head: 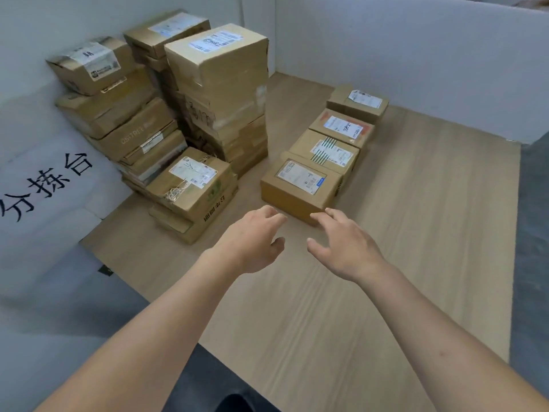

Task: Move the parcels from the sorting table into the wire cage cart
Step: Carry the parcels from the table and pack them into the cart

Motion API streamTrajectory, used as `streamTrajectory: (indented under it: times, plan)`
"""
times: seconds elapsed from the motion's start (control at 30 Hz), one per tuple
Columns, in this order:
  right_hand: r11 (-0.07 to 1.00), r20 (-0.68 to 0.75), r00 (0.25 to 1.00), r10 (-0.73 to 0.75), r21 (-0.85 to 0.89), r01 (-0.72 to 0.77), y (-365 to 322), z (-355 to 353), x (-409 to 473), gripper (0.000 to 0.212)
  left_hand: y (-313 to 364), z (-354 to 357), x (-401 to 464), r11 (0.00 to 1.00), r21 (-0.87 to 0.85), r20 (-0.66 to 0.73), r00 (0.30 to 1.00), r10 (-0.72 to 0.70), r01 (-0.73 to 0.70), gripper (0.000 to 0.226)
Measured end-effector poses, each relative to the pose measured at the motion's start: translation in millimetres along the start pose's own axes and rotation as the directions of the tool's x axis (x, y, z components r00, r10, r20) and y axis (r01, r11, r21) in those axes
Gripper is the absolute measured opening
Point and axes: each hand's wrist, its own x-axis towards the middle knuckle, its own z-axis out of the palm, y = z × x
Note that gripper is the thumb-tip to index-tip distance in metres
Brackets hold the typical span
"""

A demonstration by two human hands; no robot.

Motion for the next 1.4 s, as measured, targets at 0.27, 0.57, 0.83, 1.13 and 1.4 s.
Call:
streamTrajectory:
  times: [0.27,0.57,0.83,1.13,1.4]
  plan:
    - [0.991,0.026,0.992,0.124,0.052,-0.125,24.2,19.2,78.9,0.060,-46.4,25.0,90.8,1.000,-0.022,0.047,0.999,0.022,-0.021,0.050]
    - [0.914,0.022,0.937,0.349,0.214,-0.345,32.6,59.5,170.3,0.067,-101.4,62.7,187.8,0.994,-0.098,0.106,0.993,0.050,-0.040,0.050]
    - [0.758,-0.018,0.847,0.531,0.457,-0.465,-6.1,95.0,185.2,0.069,-128.0,86.1,198.2,0.994,-0.083,0.143,0.986,0.080,-0.068,0.057]
    - [0.792,-0.063,0.827,0.559,0.335,-0.510,-44.7,106.0,171.3,0.072,-157.6,90.6,168.2,0.985,-0.170,0.122,0.992,0.040,-0.019,0.058]
    - [0.930,0.035,0.946,0.323,0.174,-0.324,2.4,112.0,186.1,0.066,-136.3,106.9,151.4,0.848,-0.496,0.245,0.967,-0.072,0.189,0.072]
